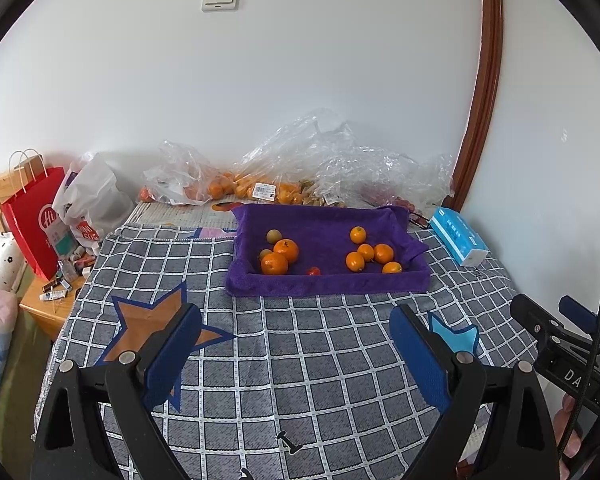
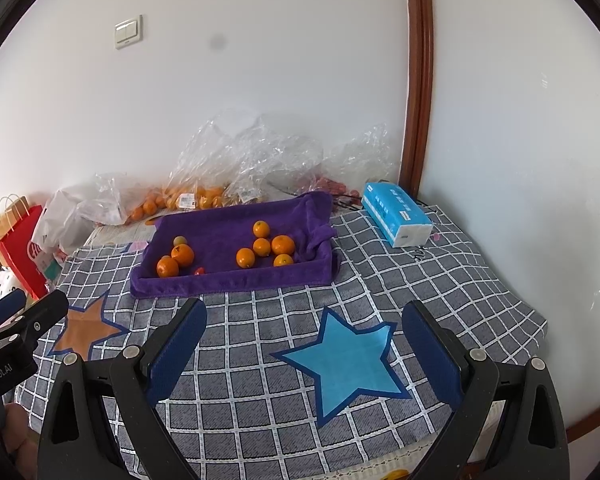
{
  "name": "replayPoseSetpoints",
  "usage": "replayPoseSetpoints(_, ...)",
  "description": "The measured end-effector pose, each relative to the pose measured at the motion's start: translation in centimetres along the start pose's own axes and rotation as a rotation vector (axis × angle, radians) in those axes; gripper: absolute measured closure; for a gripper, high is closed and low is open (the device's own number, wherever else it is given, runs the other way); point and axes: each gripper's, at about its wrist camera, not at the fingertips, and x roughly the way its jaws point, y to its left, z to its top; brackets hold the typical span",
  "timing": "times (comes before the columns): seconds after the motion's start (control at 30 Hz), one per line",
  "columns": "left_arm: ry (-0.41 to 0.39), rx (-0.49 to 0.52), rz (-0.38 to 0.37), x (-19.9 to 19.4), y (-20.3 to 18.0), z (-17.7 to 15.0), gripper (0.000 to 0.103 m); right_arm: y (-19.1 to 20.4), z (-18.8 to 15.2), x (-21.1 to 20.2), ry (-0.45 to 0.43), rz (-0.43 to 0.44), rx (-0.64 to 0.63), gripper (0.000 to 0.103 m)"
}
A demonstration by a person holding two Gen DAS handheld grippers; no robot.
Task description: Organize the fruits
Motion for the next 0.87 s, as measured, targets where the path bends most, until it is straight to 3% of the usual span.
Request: replayPoseSetpoints(0.87,-0.014,-0.006,-0.008,-0.11,0.15,0.03,0.007,0.09,-0.07,0.06,0.006,-0.002,0.001,0.006)
